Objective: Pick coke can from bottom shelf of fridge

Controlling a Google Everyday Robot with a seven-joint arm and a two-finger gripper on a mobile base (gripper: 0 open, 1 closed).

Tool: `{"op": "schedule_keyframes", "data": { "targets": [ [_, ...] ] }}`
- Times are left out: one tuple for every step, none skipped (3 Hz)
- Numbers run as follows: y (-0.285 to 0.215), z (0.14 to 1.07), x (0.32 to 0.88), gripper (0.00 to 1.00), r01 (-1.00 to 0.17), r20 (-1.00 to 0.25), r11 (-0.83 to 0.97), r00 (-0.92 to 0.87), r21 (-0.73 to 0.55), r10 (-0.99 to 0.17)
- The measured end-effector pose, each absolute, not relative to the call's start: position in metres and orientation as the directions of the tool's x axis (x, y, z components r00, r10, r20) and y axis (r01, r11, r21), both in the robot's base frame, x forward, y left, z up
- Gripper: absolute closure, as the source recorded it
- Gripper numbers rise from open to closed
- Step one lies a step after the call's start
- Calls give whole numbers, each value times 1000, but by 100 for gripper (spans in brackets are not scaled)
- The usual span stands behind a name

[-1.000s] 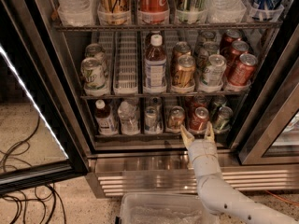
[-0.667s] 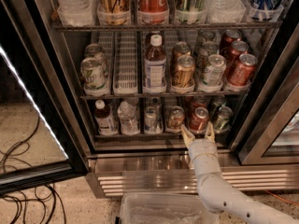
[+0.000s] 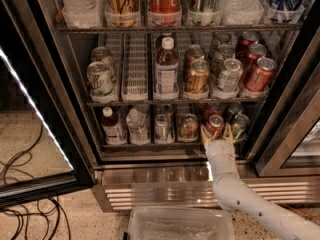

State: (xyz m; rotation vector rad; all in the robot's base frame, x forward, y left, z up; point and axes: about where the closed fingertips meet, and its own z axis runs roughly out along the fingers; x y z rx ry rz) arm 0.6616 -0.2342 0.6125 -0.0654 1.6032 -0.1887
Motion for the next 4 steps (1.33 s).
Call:
{"op": "schedule_keyframes", "data": {
  "targets": [
    [-231, 611, 667, 37, 64, -987, 985, -45, -159, -156],
    [-226, 609, 668, 56, 43, -985, 985, -55, -166, -164],
    [-226, 609, 668, 79, 43, -985, 985, -55, -166, -164],
    [-226, 609, 668, 99, 43, -985, 985, -55, -166, -164]
  ]
}}
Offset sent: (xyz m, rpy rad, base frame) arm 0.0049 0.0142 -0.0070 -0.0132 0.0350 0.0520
